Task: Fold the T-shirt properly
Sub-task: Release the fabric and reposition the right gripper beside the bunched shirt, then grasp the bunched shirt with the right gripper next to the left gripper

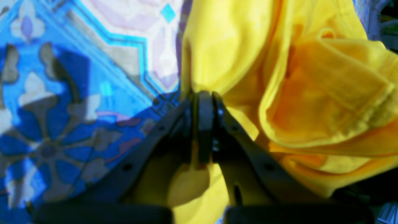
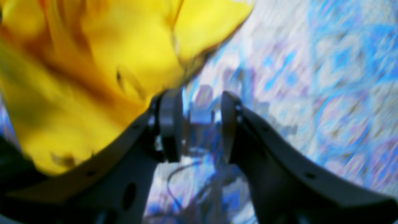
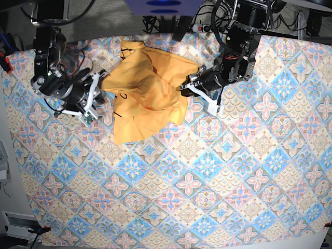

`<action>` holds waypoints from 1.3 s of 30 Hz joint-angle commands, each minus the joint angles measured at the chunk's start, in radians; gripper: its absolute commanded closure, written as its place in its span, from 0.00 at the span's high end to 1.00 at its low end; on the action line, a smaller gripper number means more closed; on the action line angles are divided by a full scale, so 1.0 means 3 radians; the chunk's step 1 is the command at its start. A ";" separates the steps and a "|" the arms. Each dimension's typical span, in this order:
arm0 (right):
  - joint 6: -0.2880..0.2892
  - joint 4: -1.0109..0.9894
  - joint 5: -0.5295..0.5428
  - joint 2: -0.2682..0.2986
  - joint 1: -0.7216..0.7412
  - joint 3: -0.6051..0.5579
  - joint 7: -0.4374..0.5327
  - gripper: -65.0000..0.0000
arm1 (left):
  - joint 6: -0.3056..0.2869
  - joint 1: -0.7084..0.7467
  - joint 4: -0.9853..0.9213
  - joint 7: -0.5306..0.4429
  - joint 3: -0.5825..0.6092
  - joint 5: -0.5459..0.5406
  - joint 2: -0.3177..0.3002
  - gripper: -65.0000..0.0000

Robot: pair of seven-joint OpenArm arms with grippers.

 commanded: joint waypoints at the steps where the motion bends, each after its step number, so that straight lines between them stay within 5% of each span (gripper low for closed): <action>1: -0.0003 0.0018 0.0020 0.0043 0.0026 0.0030 0.0049 0.27 | 0.0020 -0.0021 0.0028 -0.0013 -0.0009 0.0035 -0.0011 0.00; 8: 0.0002 -0.0172 -0.0501 0.0033 -0.0168 0.0000 0.0095 0.22 | 0.0020 -0.0011 0.0028 -0.0013 -0.0009 0.0025 -0.0021 0.00; 18: 0.0002 -0.0197 -0.0532 0.0023 -0.0281 -0.0609 0.0162 0.22 | 0.0020 -0.0016 0.0028 -0.0013 -0.0009 0.0030 -0.0011 0.00; 39: 0.0002 0.0059 -0.0527 -0.0596 0.0271 -0.1709 0.0259 0.22 | 0.0020 0.0015 0.0053 0.0002 -0.0004 0.0009 -0.0113 0.00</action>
